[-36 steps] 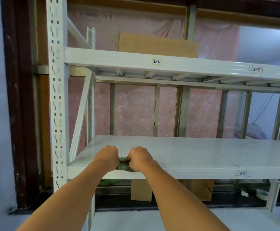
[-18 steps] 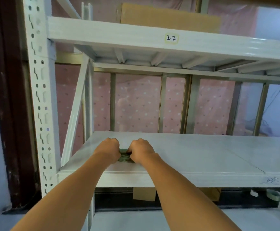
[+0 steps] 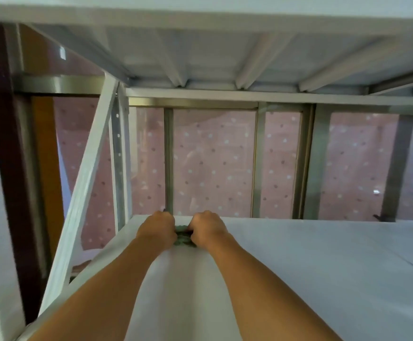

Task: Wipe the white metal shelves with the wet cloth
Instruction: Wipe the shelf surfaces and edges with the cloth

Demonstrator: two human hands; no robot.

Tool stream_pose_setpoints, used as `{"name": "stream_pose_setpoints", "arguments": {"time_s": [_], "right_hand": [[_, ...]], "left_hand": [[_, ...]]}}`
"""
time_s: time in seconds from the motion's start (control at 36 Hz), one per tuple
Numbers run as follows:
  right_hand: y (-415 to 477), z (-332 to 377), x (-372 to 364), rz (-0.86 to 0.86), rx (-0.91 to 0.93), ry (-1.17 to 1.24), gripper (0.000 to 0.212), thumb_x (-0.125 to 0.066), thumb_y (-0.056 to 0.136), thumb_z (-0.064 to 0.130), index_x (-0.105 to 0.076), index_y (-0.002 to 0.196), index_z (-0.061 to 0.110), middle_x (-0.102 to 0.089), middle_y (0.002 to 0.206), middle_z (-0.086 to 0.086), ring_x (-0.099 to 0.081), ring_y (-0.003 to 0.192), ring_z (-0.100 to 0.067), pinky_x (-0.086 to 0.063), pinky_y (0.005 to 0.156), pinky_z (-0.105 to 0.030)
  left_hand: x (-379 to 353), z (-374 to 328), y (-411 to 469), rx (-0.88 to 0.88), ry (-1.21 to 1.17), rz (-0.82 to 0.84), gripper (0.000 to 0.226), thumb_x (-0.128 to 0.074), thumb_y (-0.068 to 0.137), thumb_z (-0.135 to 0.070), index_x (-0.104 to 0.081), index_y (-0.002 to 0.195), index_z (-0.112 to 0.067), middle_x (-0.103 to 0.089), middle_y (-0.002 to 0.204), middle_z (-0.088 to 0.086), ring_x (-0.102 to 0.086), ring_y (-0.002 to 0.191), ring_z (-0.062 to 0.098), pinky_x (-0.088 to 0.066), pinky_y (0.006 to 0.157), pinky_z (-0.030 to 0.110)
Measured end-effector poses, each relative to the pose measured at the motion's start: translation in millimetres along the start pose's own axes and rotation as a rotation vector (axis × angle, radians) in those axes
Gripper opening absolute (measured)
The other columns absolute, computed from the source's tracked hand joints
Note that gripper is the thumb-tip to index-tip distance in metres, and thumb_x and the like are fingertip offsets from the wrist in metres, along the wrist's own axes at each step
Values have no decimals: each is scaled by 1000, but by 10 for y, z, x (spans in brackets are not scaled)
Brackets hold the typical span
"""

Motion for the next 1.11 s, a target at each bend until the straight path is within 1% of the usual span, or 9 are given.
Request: {"name": "stream_pose_setpoints", "arguments": {"time_s": [0.17,0.28,0.42,0.47,0.56,0.78,0.94,1.03,1.11], "right_hand": [[401,-59,-102,14,18,15,29,-62,89,15,-73,115,15,-65,113,-15,-63,102,-33,-54,88,-34],[485,-84,-130,-7,47,16,26,-61,91,16,-71,114,10,-63,113,-16,-63,103,-34,-52,87,-35],[486,-119,-139,-25,67,10,25,-60,92,15,-68,114,7,-61,114,-16,-61,105,-34,-51,87,-37],[514,-124,-153,-27,67,-5,27,-60,93,16,-67,117,7,-61,116,-17,-61,107,-35,-51,89,-38],[573,-112,-156,-36,66,-31,28,-61,93,17,-66,119,8,-62,117,-17,-61,109,-35,-51,90,-38],[673,105,-196,-52,19,1,24,-60,94,17,-68,114,8,-65,112,-14,-64,105,-32,-52,85,-35],[809,436,-258,-68,19,22,27,-62,92,18,-66,116,6,-65,113,-15,-64,104,-33,-52,83,-35],[866,622,-294,-75,27,24,27,-61,91,16,-67,115,6,-65,113,-16,-64,105,-34,-53,83,-35],[923,784,-334,-68,48,16,24,-63,91,16,-70,111,7,-66,113,-15,-64,104,-33,-52,84,-35]], "left_hand": [[-73,-37,359,-4,11,11,18,-61,88,-17,-63,105,-10,-64,104,9,-64,96,26,-56,82,34],[-81,-68,515,-21,28,6,10,-63,85,-16,-55,87,-12,-60,90,7,-60,84,24,-53,73,32],[-83,-108,608,-2,32,16,4,-58,87,-10,-55,84,-12,-56,82,4,-57,77,22,-47,65,29],[-85,-117,643,-4,42,23,3,-57,87,-10,-59,86,-12,-63,90,7,-60,80,23,-48,67,29],[-80,-115,679,-22,41,27,11,-57,87,-12,-65,94,-8,-66,99,11,-65,89,27,-49,69,30],[-22,73,670,-32,38,23,7,-60,88,-12,-66,89,-9,-67,95,10,-64,85,26,-55,74,33],[9,442,688,12,53,26,17,-70,85,-17,-68,100,-8,-68,101,11,-67,92,27,-55,76,33],[28,614,688,11,56,10,27,-68,87,-15,-66,110,-3,-67,109,15,-66,100,30,-52,79,33],[57,729,709,6,78,-8,26,-66,87,-14,-65,110,-1,-66,109,15,-66,101,30,-52,79,34]]}}
Point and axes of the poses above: each hand's wrist, its own y-axis towards the middle knuckle, its own x-axis out of the back of the hand, z = x × y, the point moved 7 cm from there along y, towards the middle knuckle
